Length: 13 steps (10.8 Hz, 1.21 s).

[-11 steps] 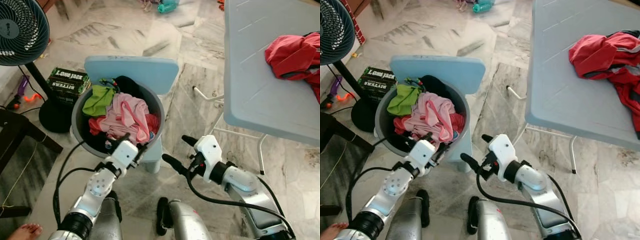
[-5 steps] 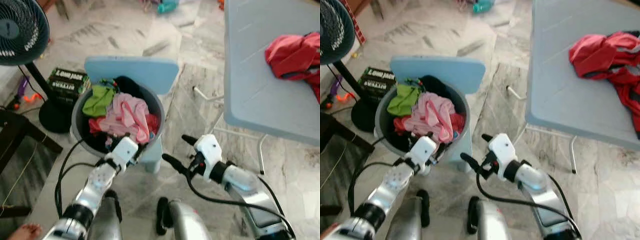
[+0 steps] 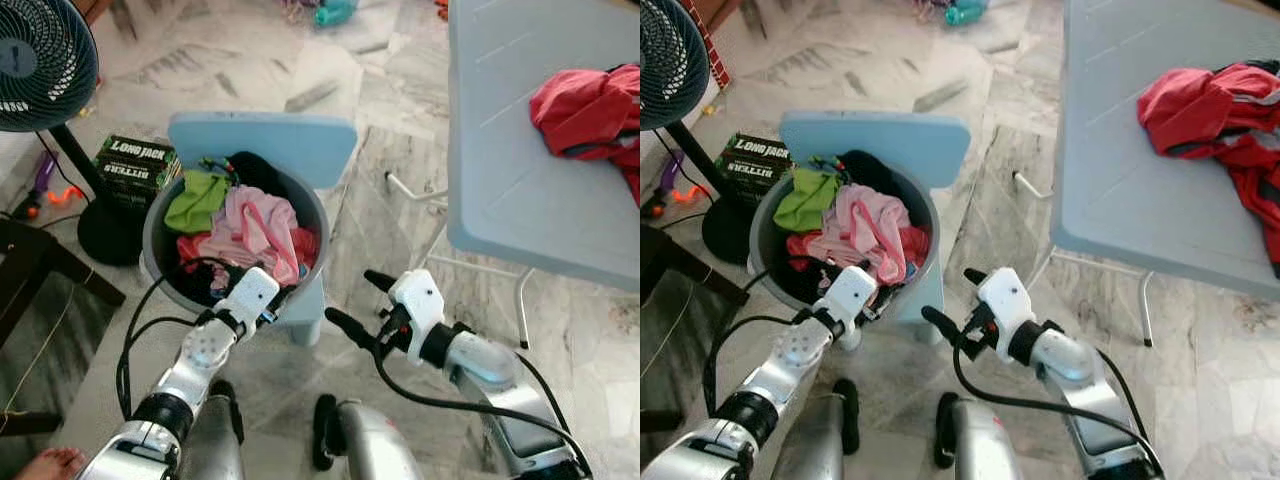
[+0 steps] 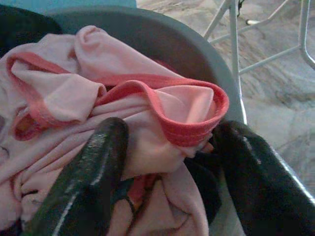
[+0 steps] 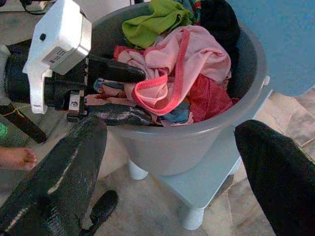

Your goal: Hang hanger

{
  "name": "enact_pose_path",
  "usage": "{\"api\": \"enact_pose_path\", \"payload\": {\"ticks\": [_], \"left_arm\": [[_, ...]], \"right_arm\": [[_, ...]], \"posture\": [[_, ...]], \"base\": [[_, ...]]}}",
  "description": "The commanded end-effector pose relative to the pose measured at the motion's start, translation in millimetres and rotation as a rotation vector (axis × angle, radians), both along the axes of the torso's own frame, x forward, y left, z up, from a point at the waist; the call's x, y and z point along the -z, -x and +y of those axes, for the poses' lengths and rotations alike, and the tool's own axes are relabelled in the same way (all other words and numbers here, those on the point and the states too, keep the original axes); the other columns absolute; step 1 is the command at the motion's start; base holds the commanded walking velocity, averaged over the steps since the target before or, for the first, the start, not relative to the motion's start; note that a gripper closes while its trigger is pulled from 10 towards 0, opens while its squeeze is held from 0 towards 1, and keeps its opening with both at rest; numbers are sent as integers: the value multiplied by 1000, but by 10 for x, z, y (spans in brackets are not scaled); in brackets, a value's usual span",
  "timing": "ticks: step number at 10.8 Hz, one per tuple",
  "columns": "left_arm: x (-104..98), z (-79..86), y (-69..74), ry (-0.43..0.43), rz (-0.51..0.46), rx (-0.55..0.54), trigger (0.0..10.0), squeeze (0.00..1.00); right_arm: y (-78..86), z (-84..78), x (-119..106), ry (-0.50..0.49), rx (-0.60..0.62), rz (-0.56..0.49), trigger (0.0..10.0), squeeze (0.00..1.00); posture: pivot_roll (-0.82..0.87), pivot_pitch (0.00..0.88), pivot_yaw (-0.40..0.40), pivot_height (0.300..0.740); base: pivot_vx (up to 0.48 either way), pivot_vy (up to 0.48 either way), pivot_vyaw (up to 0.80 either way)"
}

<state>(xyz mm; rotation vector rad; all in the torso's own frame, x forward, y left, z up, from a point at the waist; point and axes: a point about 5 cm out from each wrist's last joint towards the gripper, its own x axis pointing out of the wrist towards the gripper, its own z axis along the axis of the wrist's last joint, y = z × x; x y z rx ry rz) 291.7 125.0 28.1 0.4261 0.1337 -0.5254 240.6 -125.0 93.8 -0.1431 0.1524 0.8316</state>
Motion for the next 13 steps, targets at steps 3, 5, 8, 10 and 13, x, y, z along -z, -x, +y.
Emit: {"api": "enact_pose_path", "payload": {"ticks": [3, 5, 8, 10, 13], "left_arm": [[53, -72, 48, -5, 13, 52, 0, 0], [55, -70, 42, -7, 14, 56, 0, 0], [63, -62, 37, -15, 18, 57, 0, 0], [58, -53, 24, -18, 15, 53, 0, 0], [54, -48, 13, -18, 13, 50, 0, 0]], "right_arm": [[-5, -156, -11, 18, -17, 22, 10000, 0], [-1, -166, 11, 26, -8, 23, 10000, 0], [5, -152, 28, 34, -9, 22, 10000, 0], [-7, -145, 27, 35, -6, 17, 10000, 0], [-17, -131, 17, 34, -4, 10, 10000, 0]], "posture": [[-117, 255, -137, 740], [-115, 255, -136, 740], [-115, 252, -132, 740], [-114, 246, -131, 740], [-113, 244, -132, 740]], "base": [[0, 0, 0], [0, 0, 0], [0, 0, 0], [0, 0, 0], [0, 0, 0]]}}
